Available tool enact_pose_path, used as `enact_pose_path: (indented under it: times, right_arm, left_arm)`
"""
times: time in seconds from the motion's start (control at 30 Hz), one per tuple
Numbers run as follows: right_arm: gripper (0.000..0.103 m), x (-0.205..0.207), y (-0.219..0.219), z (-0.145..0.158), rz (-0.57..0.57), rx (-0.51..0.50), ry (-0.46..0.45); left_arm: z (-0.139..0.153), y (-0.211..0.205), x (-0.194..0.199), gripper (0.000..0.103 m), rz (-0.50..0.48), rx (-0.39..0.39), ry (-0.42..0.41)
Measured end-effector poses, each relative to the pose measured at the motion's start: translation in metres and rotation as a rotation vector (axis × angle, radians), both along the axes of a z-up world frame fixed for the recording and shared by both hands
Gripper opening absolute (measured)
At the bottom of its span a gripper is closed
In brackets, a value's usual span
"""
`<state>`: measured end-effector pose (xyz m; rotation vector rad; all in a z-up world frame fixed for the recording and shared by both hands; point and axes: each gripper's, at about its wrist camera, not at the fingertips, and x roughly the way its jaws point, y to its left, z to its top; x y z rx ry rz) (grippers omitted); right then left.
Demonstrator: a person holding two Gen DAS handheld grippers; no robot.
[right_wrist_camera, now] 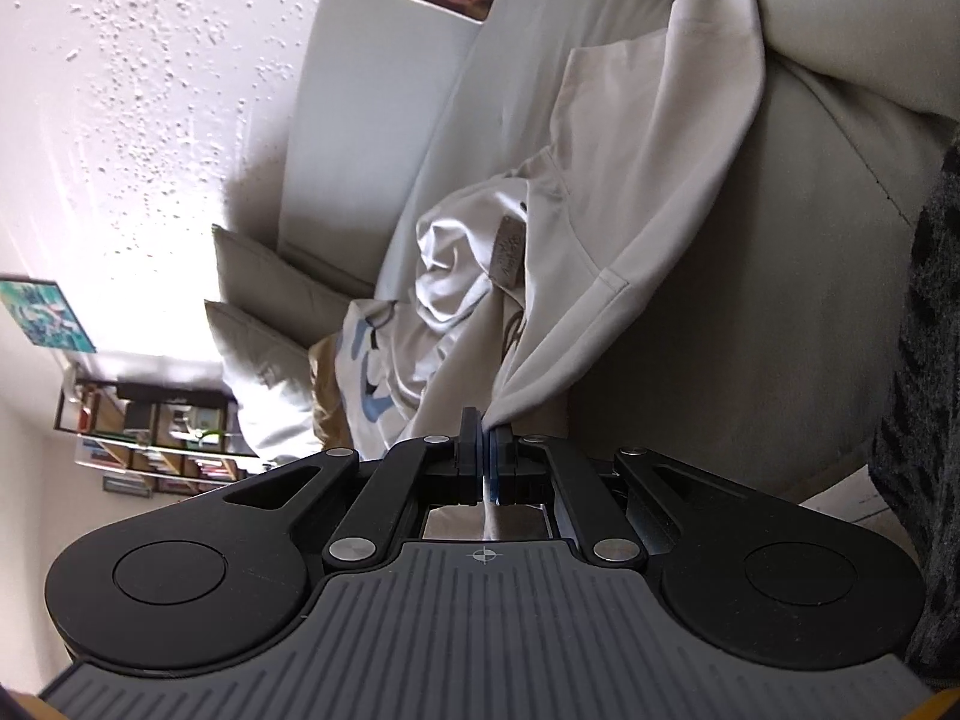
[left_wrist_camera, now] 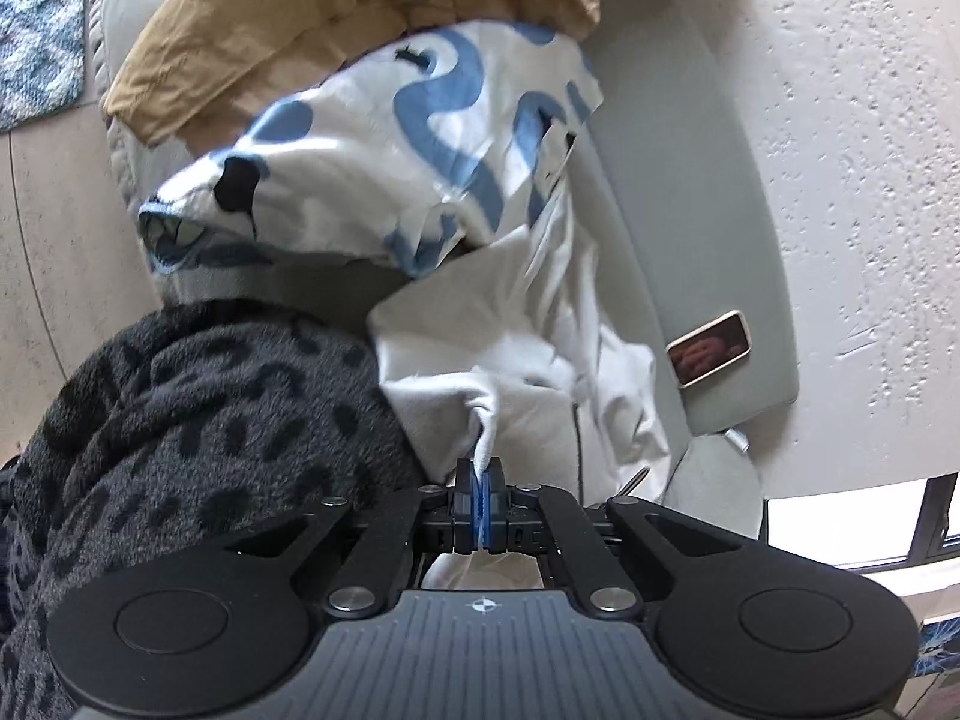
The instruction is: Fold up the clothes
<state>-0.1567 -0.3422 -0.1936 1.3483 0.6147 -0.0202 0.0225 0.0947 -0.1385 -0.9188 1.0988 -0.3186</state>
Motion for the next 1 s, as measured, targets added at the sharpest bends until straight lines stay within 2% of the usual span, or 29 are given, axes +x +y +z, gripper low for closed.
enact_pose_path:
  times: [0.27, 0.37, 0.57, 0.63, 0.7, 0.8, 0.87, 1.0]
  right_arm:
    - [0.002, 0.001, -0.004, 0.002, -0.027, 0.002, -0.013]
    - [0.002, 0.001, -0.005, 0.004, -0.030, 0.000, -0.019]
    - [0.002, 0.003, -0.004, 0.004, -0.020, 0.002, -0.017]
    - [0.002, 0.002, -0.005, 0.004, -0.018, 0.004, -0.017]
    - [0.002, 0.001, -0.006, 0.004, -0.017, 0.006, -0.017]
    - [0.002, -0.001, -0.005, 0.005, -0.018, 0.008, -0.016]
    - [0.002, -0.002, -0.004, 0.005, -0.018, 0.009, -0.017]
    - [0.002, -0.002, -0.005, 0.005, -0.020, 0.015, -0.021]
  left_arm:
    - [-0.006, -0.002, 0.002, 0.000, -0.046, 0.002, 0.037]
    - [-0.010, -0.001, 0.006, 0.005, -0.072, -0.009, 0.057]
    - [-0.008, 0.001, 0.008, 0.008, -0.068, -0.025, 0.091]
    - [-0.004, 0.001, 0.007, 0.016, -0.065, -0.031, 0.089]
    - [0.001, 0.000, 0.007, 0.032, -0.067, -0.037, 0.085]
    - [0.015, -0.008, 0.010, 0.046, -0.077, 0.039, 0.057]
    - [0.021, -0.014, 0.012, 0.047, -0.090, 0.106, 0.052]
    - [0.023, -0.023, 0.015, 0.045, -0.112, 0.172, 0.053]
